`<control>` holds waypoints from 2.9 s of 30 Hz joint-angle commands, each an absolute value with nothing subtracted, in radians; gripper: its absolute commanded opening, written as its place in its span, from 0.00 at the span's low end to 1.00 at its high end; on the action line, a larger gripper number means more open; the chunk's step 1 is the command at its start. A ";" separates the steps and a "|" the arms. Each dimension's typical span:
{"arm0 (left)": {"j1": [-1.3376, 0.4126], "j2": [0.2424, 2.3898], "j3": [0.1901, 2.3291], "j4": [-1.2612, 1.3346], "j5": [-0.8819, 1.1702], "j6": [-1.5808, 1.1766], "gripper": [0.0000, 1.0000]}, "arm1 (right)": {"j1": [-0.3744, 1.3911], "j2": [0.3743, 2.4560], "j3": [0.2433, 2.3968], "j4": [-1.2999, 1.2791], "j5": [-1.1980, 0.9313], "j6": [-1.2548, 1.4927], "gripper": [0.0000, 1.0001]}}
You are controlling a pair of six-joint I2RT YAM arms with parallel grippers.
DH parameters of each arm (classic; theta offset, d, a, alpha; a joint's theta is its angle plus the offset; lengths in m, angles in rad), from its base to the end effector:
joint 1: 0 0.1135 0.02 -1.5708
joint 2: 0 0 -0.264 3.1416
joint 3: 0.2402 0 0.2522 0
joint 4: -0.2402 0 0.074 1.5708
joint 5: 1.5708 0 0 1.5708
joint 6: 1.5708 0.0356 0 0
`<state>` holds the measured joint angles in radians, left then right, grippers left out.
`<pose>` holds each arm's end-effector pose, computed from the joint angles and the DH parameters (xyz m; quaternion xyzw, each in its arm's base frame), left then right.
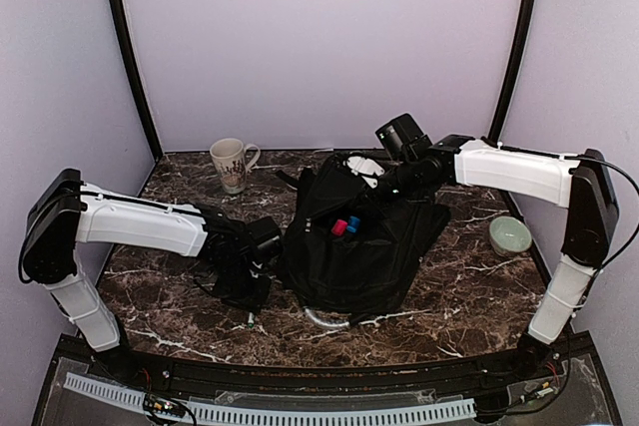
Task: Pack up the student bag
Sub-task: Pick up the stationery from the center of the board, then place the stationery in the student bag.
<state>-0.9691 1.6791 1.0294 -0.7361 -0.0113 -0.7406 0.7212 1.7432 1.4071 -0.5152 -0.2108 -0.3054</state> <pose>0.1702 -0.2471 0.1678 0.1130 0.9893 -0.0660 0.0649 0.2865 0.2618 0.2676 -0.4893 0.7927 0.1686 0.3222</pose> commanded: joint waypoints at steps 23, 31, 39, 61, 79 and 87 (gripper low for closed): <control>-0.948 1.589 1.041 -0.928 -0.185 -0.760 0.00 | 0.730 1.727 1.405 -0.468 -0.263 -0.308 0.00; -1.001 1.461 1.132 -0.807 -0.135 -0.518 0.00 | 0.729 1.728 1.404 -0.465 -0.261 -0.307 0.00; -1.055 1.609 1.263 -0.590 0.141 -0.451 0.00 | 0.730 1.733 1.417 -0.474 -0.259 -0.304 0.00; -1.030 1.994 1.473 -0.363 -0.058 -0.481 0.00 | 0.730 1.720 1.426 -0.480 -0.264 -0.290 0.00; -1.040 1.875 1.335 -0.327 -0.073 -0.487 0.22 | 0.729 1.726 1.423 -0.479 -0.258 -0.292 0.00; -1.098 1.719 1.124 -0.269 -0.066 -0.463 0.20 | 0.729 1.727 1.425 -0.479 -0.267 -0.292 0.00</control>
